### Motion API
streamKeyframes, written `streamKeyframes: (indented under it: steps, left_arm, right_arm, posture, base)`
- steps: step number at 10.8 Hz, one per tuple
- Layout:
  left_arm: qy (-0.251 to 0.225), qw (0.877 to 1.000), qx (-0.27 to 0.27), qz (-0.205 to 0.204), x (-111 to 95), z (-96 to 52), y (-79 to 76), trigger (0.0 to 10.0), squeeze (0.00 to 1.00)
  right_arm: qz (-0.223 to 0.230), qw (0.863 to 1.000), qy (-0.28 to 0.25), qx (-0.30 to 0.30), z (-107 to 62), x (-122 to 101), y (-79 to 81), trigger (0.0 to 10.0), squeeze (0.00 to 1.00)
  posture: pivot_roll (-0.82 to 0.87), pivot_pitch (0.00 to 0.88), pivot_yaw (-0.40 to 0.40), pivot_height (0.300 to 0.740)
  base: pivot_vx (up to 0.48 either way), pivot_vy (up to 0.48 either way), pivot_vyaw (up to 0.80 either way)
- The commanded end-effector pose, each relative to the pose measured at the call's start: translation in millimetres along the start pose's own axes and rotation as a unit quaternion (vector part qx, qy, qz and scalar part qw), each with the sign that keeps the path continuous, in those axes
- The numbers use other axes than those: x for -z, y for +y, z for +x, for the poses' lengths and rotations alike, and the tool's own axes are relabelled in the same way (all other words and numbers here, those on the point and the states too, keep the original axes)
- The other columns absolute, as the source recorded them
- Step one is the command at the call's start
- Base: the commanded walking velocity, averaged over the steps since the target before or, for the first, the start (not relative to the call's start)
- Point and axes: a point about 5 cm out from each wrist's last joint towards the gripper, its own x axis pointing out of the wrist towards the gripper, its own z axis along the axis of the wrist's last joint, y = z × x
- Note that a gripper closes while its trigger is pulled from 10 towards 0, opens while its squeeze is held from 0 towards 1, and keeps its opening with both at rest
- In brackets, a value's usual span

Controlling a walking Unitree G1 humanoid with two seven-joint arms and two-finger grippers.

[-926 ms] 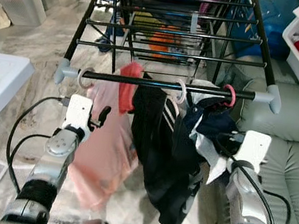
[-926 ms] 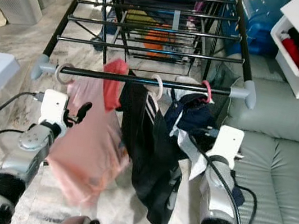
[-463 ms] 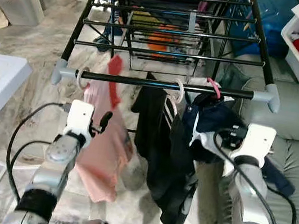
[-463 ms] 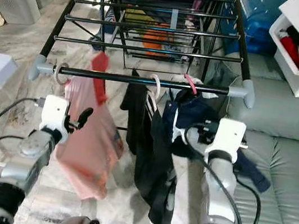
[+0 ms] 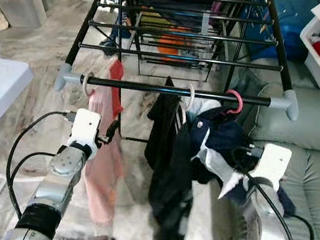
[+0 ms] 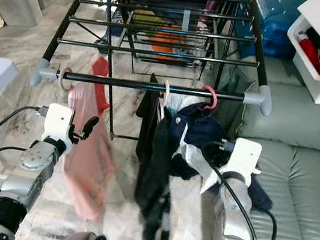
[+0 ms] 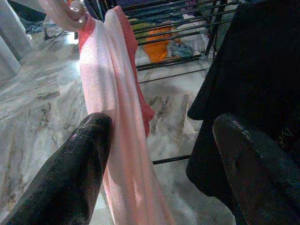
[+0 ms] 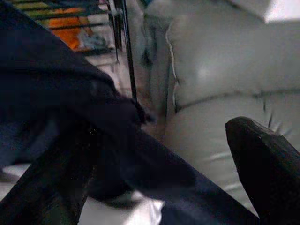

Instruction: Hang hanger

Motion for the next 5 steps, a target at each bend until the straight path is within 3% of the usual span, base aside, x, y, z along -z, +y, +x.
streamKeyframes:
  steps: [1,3,4,5]
  left_arm:
    - [0.001,1.0,-0.005,0.009,-2,0.0,3.7,10.0,0.0]
    - [0.002,1.0,-0.006,0.01,-2,0.2,5.5,10.0,0.0]
    - [0.001,1.0,-0.009,0.01,-2,0.2,6.2,10.0,0.0]
    - [-0.002,1.0,-0.012,0.009,-4,0.8,6.2,10.0,0.0]
  right_arm:
    - [0.01,1.0,0.016,0.002,0.3,4,0.2,10.0,1.0]
    - [0.046,0.998,0.033,0.001,0.5,6,3.5,10.0,1.0]
    - [0.069,0.997,0.018,-0.008,-0.3,1,5.2,10.0,1.0]
    - [0.048,0.997,-0.045,-0.028,-3.6,-14,7.0,10.0,0.55]
  posture:
    - [-0.03,0.059,0.058,0.74]
    - [-0.02,0.06,0.059,0.74]
    - [-0.02,0.06,0.059,0.74]
    - [-0.02,0.052,0.05,0.74]
  base:
    - [0.0,0.0,0.0]
    - [0.0,0.0,0.0]
    - [0.0,0.0,0.0]
    - [0.0,0.0,0.0]
